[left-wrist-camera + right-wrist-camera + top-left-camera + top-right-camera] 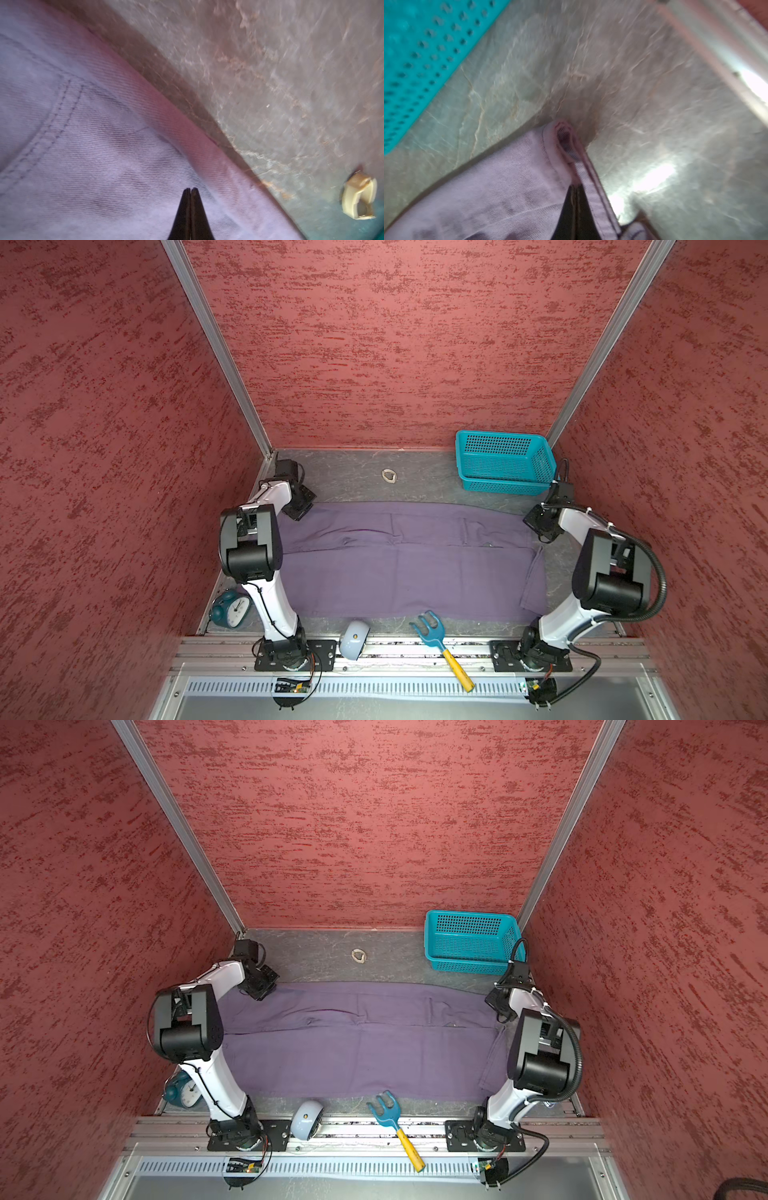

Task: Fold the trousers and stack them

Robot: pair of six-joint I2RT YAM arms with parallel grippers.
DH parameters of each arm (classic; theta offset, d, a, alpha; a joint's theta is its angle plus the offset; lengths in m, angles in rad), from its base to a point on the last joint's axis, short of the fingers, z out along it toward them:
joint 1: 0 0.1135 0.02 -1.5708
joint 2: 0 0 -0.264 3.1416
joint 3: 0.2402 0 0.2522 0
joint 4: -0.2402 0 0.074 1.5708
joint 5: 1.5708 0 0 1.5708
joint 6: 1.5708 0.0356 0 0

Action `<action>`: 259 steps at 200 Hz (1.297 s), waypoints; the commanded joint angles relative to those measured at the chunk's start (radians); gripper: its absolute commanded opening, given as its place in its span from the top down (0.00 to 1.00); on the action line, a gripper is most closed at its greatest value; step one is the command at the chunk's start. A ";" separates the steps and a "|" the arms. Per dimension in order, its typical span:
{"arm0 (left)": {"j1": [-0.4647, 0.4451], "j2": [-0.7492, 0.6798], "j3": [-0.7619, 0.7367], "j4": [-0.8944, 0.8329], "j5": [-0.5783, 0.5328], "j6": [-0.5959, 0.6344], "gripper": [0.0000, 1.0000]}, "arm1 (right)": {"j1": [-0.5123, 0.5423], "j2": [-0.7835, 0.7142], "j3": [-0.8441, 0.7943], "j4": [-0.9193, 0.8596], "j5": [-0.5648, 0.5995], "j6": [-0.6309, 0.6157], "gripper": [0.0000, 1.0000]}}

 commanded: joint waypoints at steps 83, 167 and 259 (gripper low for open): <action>-0.009 0.021 0.032 0.000 0.017 0.007 0.73 | -0.063 -0.125 0.041 -0.031 -0.168 -0.014 0.91; -0.057 0.083 0.025 0.034 0.036 -0.004 0.54 | -0.010 0.027 -0.037 0.092 -0.203 0.010 0.40; -0.058 0.143 0.112 0.003 0.034 0.003 1.00 | -0.019 0.121 0.153 0.029 -0.136 0.046 1.00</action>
